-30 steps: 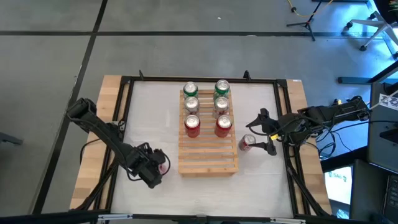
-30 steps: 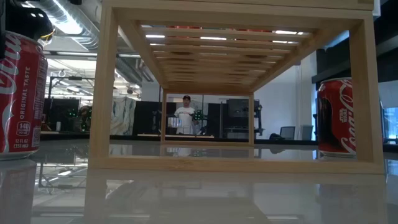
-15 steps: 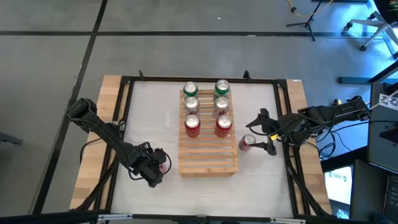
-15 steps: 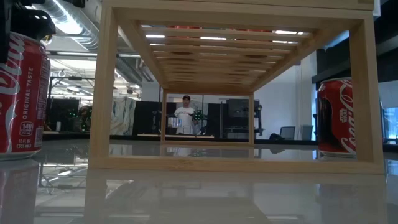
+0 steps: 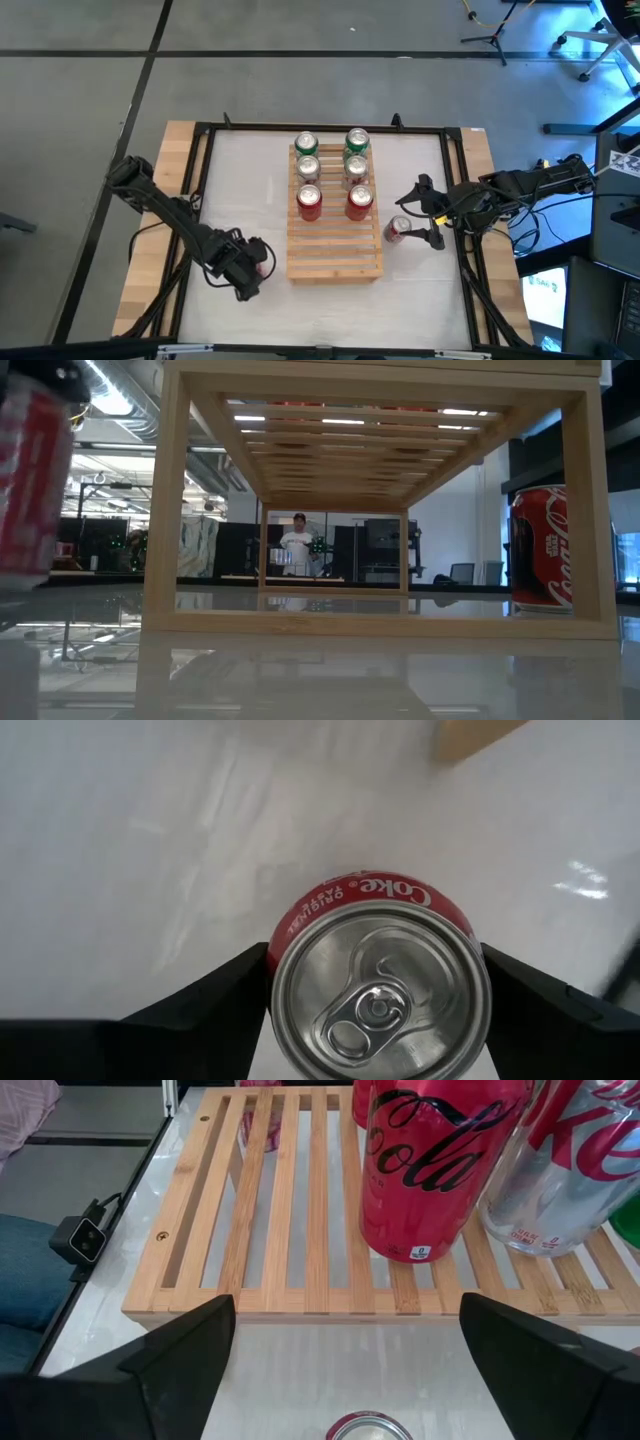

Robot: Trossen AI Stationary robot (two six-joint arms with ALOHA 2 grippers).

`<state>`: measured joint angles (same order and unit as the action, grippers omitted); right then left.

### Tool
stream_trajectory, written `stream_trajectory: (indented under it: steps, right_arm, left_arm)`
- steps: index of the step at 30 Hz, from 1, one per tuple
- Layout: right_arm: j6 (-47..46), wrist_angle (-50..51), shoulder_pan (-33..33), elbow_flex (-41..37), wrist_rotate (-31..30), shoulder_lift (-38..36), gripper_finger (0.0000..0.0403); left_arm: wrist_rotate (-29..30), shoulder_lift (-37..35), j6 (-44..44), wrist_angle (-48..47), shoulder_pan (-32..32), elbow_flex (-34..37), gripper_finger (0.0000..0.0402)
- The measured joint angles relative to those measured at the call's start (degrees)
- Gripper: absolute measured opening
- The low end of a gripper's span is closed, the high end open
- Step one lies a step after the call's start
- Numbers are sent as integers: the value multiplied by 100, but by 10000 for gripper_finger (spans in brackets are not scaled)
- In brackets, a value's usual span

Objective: Place canned beverage on shelf
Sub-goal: Put the left white and red soda can on the shelf

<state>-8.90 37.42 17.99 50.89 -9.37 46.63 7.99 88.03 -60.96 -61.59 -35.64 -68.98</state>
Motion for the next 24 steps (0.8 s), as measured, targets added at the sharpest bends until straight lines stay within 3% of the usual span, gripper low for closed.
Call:
stream_trajectory:
  steps: [6,14,24]
  right_arm:
    - [1,-1,0,0,0,0,380]
    - [1,-1,0,0,-2,0,380]
    - [1,-1,0,0,-2,0,380]
  left_arm:
    - [-175,-35,267,-607,149,-629,281]
    - [-223,-41,799,-1553,486,-2094,281]
    - [-282,-41,1517,-1624,953,-3422,280]
